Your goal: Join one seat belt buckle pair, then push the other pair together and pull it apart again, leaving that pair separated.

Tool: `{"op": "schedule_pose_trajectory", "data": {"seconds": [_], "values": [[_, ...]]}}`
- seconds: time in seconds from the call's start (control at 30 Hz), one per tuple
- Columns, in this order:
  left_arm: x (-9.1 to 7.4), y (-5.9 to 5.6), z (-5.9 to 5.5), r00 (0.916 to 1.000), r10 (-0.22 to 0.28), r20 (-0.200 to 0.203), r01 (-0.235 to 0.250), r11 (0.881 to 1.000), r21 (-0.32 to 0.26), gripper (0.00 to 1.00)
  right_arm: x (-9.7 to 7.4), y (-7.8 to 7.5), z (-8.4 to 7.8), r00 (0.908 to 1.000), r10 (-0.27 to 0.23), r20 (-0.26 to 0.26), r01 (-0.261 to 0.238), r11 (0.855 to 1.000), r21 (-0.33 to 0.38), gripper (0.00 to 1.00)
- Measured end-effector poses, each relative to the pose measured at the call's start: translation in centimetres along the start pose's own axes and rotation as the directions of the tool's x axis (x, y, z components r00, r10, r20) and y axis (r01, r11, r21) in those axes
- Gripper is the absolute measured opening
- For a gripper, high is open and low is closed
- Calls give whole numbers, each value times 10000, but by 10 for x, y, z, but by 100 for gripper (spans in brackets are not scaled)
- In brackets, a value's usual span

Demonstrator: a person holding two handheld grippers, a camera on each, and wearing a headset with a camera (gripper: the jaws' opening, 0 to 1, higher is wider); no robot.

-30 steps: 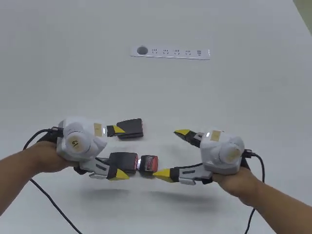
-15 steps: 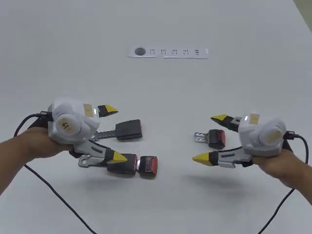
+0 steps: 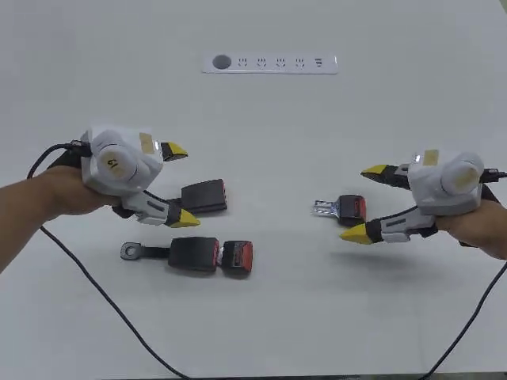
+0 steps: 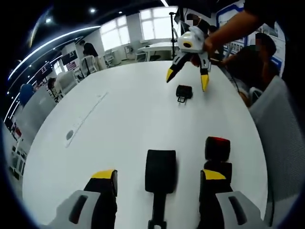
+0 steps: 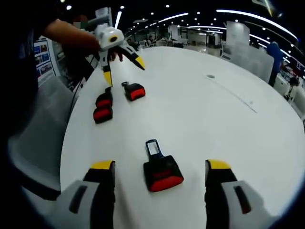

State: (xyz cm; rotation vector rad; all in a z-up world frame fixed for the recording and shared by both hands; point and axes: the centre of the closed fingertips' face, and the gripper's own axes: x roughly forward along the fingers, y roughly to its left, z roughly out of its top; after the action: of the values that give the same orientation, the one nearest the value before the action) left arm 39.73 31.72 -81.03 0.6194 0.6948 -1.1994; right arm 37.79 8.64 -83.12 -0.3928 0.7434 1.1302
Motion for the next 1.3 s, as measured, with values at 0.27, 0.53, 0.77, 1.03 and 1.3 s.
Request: {"op": "schedule_pose_trajectory", "data": {"seconds": [0.27, 0.53, 0.77, 1.03, 1.3], "values": [[20, 8, -13, 9995, -203, -240, 188, 9979, -627, 66, 8, 0, -14, 9980, 512, -383, -507, 9986, 122, 74], [31, -5, -26, 9947, -758, -692, 731, 9965, -405, 58, 9, 2, -17, 9948, 907, -458, -915, 9957, -147, 65], [33, -5, -28, 9931, -855, -809, 848, 9963, -118, 49, 10, 10, -20, 9912, 1211, -538, -1251, 9888, -808, 49], [33, -9, -26, 9878, -1314, -837, 1367, 9887, 608, 44, 11, -1, -20, 9938, 1036, -394, -1067, 9902, -898, 37], [34, -8, -25, 9820, -1653, -916, 1748, 9787, 1079, 35, 11, -2, -19, 9930, 1172, -114, -1178, 9876, -1041, 36]]}}
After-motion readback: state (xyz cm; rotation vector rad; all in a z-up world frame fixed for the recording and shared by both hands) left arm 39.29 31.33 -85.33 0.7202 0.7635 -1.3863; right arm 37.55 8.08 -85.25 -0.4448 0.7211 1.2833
